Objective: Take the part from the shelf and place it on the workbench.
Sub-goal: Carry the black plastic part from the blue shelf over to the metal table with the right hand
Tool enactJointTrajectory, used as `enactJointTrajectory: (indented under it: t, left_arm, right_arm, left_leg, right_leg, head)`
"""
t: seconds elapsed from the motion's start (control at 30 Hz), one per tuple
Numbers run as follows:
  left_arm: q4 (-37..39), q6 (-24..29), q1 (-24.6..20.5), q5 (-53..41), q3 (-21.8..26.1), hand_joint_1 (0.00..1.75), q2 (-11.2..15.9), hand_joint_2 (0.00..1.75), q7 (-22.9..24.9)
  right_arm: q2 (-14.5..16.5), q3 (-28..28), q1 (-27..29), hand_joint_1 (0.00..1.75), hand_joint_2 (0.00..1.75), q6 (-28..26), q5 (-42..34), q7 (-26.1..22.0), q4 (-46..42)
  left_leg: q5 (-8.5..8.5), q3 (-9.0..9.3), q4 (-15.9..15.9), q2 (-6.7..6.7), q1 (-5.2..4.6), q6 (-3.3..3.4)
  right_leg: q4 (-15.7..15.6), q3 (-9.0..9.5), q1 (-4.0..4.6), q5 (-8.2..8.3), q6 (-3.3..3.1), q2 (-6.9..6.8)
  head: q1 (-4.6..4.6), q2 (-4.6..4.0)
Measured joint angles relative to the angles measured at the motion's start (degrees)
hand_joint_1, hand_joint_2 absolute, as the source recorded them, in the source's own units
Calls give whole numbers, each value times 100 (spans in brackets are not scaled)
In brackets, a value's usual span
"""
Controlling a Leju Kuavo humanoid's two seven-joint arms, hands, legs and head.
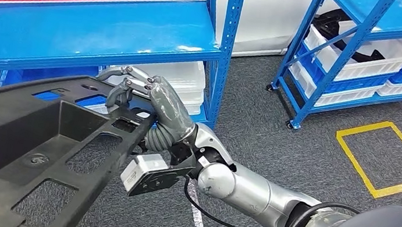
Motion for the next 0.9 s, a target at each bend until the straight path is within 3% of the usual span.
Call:
enactJointTrajectory:
  t: [0.07,0.13,0.2,0.27,0.33,0.4,0.43,0.47,0.5,0.57,0.63,0.7,0.73,0.8,0.83,0.9]
  left_arm:
    - [7,1,17,25,0,0,8,175,63]
    - [11,37,-2,26,1,0,20,175,88]
    - [12,154,-20,-27,2,0,27,175,127]
    - [12,288,-15,-97,1,0,21,175,183]
    - [12,358,-30,-140,1,0,-12,175,225]
    - [12,370,-73,-167,1,0,-51,175,247]
    - [12,353,-90,-178,0,0,-66,175,255]
    - [12,330,-96,-191,0,0,-76,175,270]
    - [12,308,-87,-204,0,0,-86,175,294]
    - [12,289,-44,-227,0,0,-105,175,352]
    - [12,292,-5,-247,0,0,-129,175,401]
    - [14,314,13,-259,0,0,-140,175,469]
    - [17,326,24,-262,0,0,-138,175,512]
    - [24,339,52,-267,0,0,-145,175,560]
    - [27,338,53,-263,0,0,-150,175,557]
    - [27,329,37,-235,0,0,-157,175,498]
  right_arm:
    - [1,1,-1,175,175,7,2,42,-7]
    - [2,2,-4,175,175,14,2,74,-22]
    - [6,5,-8,175,175,20,-1,89,-32]
    - [13,8,-14,175,175,18,-24,93,-34]
    - [16,9,-12,175,175,11,-77,95,-48]
    - [17,10,16,175,175,4,-137,94,-62]
    - [17,10,48,175,175,0,-179,84,-64]
    - [17,10,91,175,175,-5,-237,63,-64]
    - [17,10,140,175,175,-10,-312,29,-67]
    - [17,8,231,175,175,-15,-460,-47,-84]
    - [17,3,289,175,175,-15,-552,-96,-112]
    - [19,-2,354,175,175,-15,-634,-134,-140]
    - [23,-3,387,175,175,-14,-679,-155,-151]
    - [36,-7,429,175,175,-12,-756,-192,-161]
    - [46,-9,450,175,175,-12,-788,-210,-165]
    - [64,-13,514,175,175,-13,-839,-253,-176]
  left_leg:
    - [336,399,-670,111,39,-32]
    - [534,774,-1372,284,7,9]
    - [551,817,-1568,311,-46,104]
    - [617,796,-1611,207,-46,205]
    - [713,837,-1709,118,-27,289]
    - [776,824,-1743,20,-30,351]
    - [791,796,-1733,-40,-42,373]
    - [802,769,-1717,-111,-51,388]
    - [805,745,-1690,-184,-59,391]
    - [791,693,-1600,-333,-61,371]
    - [751,592,-1454,-466,-73,316]
    - [740,487,-1363,-571,-73,249]
    - [753,449,-1356,-621,-66,216]
    - [723,387,-1295,-499,-63,148]
    - [626,308,-1143,-357,-63,110]
    - [291,32,-539,-78,-50,38]
  right_leg:
    - [1,0,-20,12,26,-117]
    - [-3,1,-16,29,89,-214]
    - [-25,4,-12,58,175,-305]
    - [-49,15,-24,73,259,-346]
    - [138,-58,-28,-97,298,-137]
    - [806,-338,-5,-504,270,154]
    - [1181,-494,13,-672,253,220]
    - [1446,-598,28,-759,242,258]
    - [1471,-587,34,-719,233,272]
    - [926,-274,22,-415,216,342]
    - [318,31,-6,-231,216,554]
    - [161,86,0,-235,207,634]
    - [164,79,1,-215,180,561]
    - [134,84,-11,-179,114,448]
    - [116,91,-23,-163,85,381]
    - [102,94,-16,-155,59,246]
  head:
    - [-68,0]
    - [-142,0]
    - [-201,0]
    - [-257,0]
    - [-333,-1]
    - [-422,-2]
    - [-480,-2]
    - [-551,-2]
    - [-632,-2]
    - [-754,-4]
    - [-814,-9]
    - [-861,-15]
    - [-883,-17]
    - [-926,-24]
    - [-956,-30]
    - [-1016,-48]
